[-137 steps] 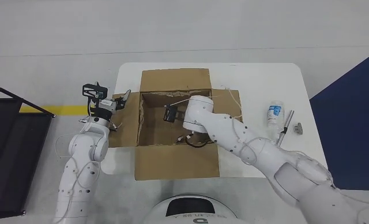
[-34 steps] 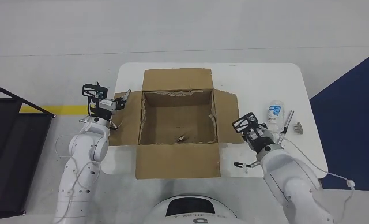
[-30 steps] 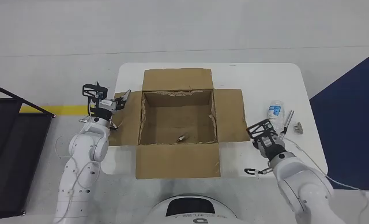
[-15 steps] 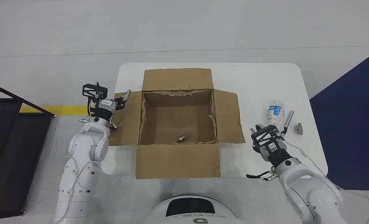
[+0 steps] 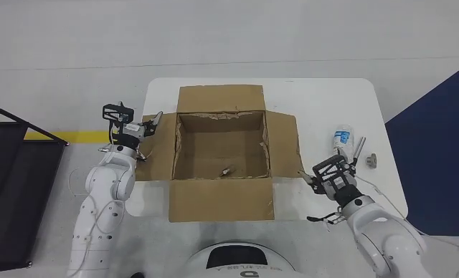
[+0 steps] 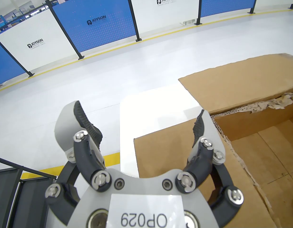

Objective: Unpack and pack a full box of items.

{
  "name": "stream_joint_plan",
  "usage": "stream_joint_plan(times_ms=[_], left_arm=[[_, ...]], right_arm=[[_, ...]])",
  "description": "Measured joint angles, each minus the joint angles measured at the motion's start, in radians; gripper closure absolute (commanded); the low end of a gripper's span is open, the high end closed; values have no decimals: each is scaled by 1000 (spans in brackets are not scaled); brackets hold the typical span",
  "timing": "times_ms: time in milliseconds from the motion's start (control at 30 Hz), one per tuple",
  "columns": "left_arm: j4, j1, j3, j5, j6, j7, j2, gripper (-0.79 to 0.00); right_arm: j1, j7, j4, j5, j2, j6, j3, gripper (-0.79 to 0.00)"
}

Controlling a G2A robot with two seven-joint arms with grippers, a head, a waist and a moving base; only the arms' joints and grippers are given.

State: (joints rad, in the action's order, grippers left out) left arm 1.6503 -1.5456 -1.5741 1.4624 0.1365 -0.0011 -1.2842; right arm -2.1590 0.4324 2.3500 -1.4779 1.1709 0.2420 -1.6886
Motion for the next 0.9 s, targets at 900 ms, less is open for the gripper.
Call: stream_joint_plan(times_ms=[900], left_arm=[[0,0,0,0,0,0,0,-785]], right_arm=[[466,193,-65,-92,6,274,413,-785]])
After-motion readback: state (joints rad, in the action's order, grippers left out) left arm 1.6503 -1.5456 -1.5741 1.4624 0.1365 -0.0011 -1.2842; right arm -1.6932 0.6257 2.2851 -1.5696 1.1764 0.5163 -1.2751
